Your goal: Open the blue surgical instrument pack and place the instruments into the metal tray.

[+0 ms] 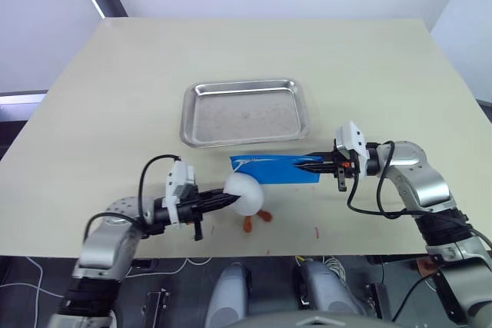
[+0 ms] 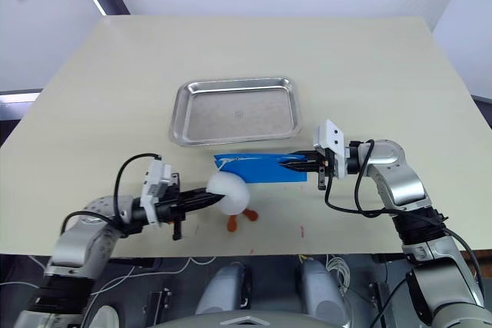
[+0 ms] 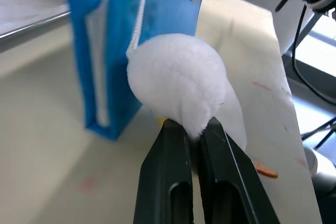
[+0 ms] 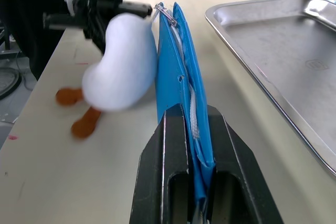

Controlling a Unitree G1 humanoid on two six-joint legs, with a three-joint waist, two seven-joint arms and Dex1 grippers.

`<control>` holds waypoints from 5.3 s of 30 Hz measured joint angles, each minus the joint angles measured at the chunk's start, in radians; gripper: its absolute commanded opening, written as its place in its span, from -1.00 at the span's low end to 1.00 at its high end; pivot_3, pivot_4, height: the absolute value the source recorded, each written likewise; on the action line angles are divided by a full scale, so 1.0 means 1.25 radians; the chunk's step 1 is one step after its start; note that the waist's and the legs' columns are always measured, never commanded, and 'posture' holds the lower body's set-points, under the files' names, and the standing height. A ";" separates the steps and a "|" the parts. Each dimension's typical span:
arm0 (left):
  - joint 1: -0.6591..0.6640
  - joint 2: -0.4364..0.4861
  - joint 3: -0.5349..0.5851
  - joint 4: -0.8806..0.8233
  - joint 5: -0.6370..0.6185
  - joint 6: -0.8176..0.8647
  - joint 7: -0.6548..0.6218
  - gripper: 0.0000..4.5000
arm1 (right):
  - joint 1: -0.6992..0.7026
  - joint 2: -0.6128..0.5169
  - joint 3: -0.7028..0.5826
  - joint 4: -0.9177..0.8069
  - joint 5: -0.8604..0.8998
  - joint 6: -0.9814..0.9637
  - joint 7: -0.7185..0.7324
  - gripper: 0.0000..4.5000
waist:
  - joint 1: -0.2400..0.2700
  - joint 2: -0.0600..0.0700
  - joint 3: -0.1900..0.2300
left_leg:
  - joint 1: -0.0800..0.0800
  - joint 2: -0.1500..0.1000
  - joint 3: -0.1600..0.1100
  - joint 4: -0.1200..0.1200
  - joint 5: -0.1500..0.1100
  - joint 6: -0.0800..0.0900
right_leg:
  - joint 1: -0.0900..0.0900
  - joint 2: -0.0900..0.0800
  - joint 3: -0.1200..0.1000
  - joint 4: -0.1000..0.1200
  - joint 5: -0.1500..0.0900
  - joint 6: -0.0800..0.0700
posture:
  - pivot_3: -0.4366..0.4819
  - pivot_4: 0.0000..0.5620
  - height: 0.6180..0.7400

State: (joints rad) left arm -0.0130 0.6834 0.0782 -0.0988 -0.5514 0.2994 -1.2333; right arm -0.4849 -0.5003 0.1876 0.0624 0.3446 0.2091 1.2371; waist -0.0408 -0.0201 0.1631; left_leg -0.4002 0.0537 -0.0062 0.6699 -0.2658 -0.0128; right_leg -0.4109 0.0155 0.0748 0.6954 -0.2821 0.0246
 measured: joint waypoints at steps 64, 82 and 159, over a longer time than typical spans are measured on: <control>-0.118 0.252 0.065 0.210 0.063 -0.053 -0.165 -0.98 | 0.011 0.065 -0.067 -0.036 0.132 0.046 -0.021 -1.00 | -0.003 0.002 0.002 | 0.000 0.000 0.001 -0.001 0.000 0.000 | -0.001 0.001 0.000 0.000 0.000 0.000 | -0.05 -0.47 1.00; -0.301 0.320 -0.091 0.407 0.252 -0.256 -0.236 -0.64 | 0.005 0.084 -0.014 -0.051 0.090 0.016 -0.040 -1.00 | 0.001 0.003 0.003 | 0.000 0.000 0.001 0.000 0.000 0.000 | -0.001 0.001 0.000 0.000 0.000 0.000 | -0.05 -0.47 1.00; -0.365 0.103 -0.038 0.294 0.110 -0.056 -0.187 0.98 | 0.039 0.068 0.000 -0.013 0.040 -0.018 0.002 -1.00 | 0.000 0.002 0.005 | -0.001 0.000 0.000 0.000 0.000 0.000 | -0.001 0.001 0.000 0.001 0.000 0.000 | -0.05 -0.47 1.00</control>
State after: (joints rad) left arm -0.4687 0.8124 0.0308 0.2687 -0.4142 0.2294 -1.4667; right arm -0.4358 -0.4155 0.1881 0.0456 0.3951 0.1872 1.2392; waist -0.0406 -0.0176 0.1695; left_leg -0.4009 0.0537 -0.0061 0.6705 -0.2657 -0.0129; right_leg -0.4116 0.0163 0.0744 0.6964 -0.2821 0.0244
